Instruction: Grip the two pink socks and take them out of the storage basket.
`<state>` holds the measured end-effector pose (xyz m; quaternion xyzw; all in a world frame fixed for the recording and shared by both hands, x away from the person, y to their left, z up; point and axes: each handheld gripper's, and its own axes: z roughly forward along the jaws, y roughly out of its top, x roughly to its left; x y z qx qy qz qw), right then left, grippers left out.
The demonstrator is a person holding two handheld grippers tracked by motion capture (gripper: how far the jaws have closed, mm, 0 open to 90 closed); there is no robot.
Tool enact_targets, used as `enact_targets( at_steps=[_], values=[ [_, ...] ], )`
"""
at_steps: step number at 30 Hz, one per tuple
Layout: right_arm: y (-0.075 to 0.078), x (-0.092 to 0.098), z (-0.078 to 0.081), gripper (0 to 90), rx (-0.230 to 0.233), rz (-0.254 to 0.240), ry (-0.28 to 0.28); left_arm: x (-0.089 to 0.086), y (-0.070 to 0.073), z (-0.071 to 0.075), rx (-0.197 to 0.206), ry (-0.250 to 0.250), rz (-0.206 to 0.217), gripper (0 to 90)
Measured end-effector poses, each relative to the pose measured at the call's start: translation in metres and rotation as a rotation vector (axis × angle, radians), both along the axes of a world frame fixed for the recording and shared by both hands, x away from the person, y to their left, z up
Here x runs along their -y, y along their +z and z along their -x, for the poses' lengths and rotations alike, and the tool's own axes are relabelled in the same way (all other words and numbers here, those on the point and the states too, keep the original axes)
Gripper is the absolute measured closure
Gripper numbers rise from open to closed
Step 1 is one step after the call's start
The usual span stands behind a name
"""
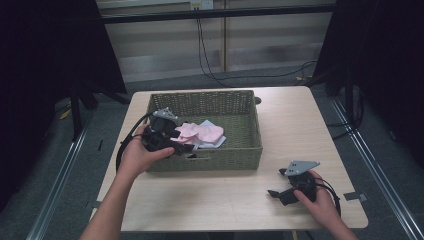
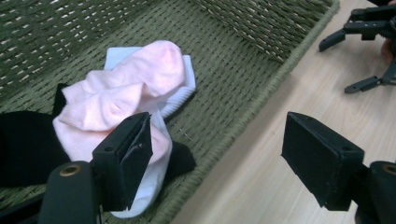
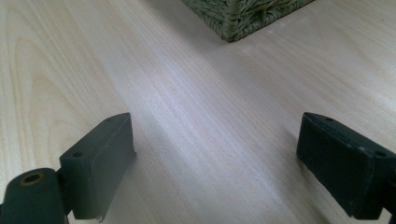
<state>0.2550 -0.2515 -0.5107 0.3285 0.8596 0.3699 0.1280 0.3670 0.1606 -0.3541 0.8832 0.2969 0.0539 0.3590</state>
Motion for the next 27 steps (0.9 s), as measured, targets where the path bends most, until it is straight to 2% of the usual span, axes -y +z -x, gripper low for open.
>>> enact_targets(
  at_steps=[4, 7, 11, 14, 17, 22, 25, 27],
  values=[
    [0.0, 0.0, 0.0, 10.5, 0.0, -0.002, -0.001, 0.0, 0.002, -0.008, 0.003, 0.027, 0.024, 24.3],
    [0.0, 0.0, 0.0, 10.5, 0.0, 0.0, 0.0, 0.001, 0.001, -0.012, 0.001, 0.029, 0.012, 24.5],
    [0.0, 0.0, 0.0, 10.5, 0.001, 0.001, 0.001, 0.001, -0.007, -0.025, -0.014, 0.052, -0.001, 24.9],
    [0.0, 0.0, 0.0, 10.5, -0.001, 0.0, 0.0, 0.001, -0.009, -0.03, -0.009, 0.07, -0.004, 25.3],
    [0.0, 0.0, 0.0, 10.5, -0.001, 0.0, 0.0, 0.004, -0.016, -0.04, -0.014, 0.088, -0.027, 26.1],
    [0.0, 0.0, 0.0, 10.5, 0.0, 0.0, 0.0, 0.005, -0.023, -0.05, -0.028, 0.119, -0.032, 28.6],
    [0.0, 0.0, 0.0, 10.5, 0.001, 0.0, 0.001, 0.005, -0.03, -0.059, -0.034, 0.14, -0.057, 29.4],
    [0.0, 0.0, 0.0, 10.5, 0.001, 0.0, 0.002, 0.006, -0.032, -0.061, -0.035, 0.155, -0.048, 30.0]
  ],
)
